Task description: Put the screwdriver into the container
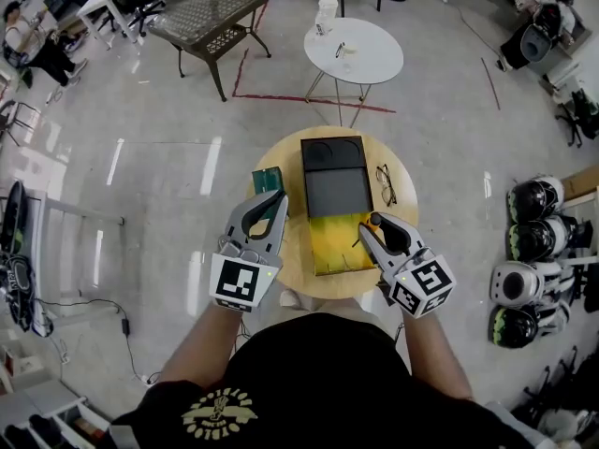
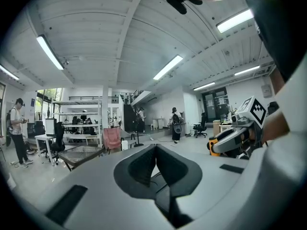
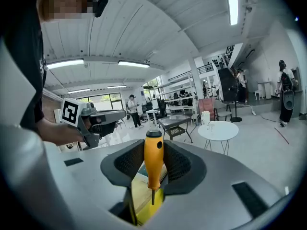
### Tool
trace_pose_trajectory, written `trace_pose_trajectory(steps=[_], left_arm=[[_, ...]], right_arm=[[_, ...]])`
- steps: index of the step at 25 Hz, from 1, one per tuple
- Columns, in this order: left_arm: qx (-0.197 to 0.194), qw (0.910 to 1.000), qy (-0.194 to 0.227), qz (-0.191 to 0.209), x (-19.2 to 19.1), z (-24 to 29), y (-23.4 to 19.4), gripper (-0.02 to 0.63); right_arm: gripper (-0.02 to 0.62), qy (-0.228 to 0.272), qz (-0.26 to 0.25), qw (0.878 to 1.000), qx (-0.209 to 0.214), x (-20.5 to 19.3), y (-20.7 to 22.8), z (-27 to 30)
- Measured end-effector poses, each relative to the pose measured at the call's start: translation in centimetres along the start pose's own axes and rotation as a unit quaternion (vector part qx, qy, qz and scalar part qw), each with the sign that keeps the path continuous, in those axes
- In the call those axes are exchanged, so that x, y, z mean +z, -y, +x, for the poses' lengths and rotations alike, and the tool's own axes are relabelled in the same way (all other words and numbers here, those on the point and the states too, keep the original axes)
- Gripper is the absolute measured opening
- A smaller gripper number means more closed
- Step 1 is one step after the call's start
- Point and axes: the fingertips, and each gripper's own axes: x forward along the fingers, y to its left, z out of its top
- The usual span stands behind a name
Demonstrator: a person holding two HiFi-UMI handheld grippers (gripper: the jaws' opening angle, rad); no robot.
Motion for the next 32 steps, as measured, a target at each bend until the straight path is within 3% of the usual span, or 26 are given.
trace_pose_trajectory(steps=[6,17,32], left_arm=[[0.005,1.0,-0.005,-0.003,-0.1,1.6,0.4,0.018],[0.012,0.9996,-0.027,-0.006,-1.0,3.3,0.3,0.018],[0.02,0.9988,-0.045,0.002,-1.8,2.8,1.0,0.018]], right_arm=[[0.137,-0.024,0.002,0.999,0.027,-0.9,0.9,1.2],[0.137,-0.098,0.039,0.993,0.047,-7.9,3.6,4.2],[0.137,-0.157,0.059,0.985,0.046,-15.8,5.4,6.8]])
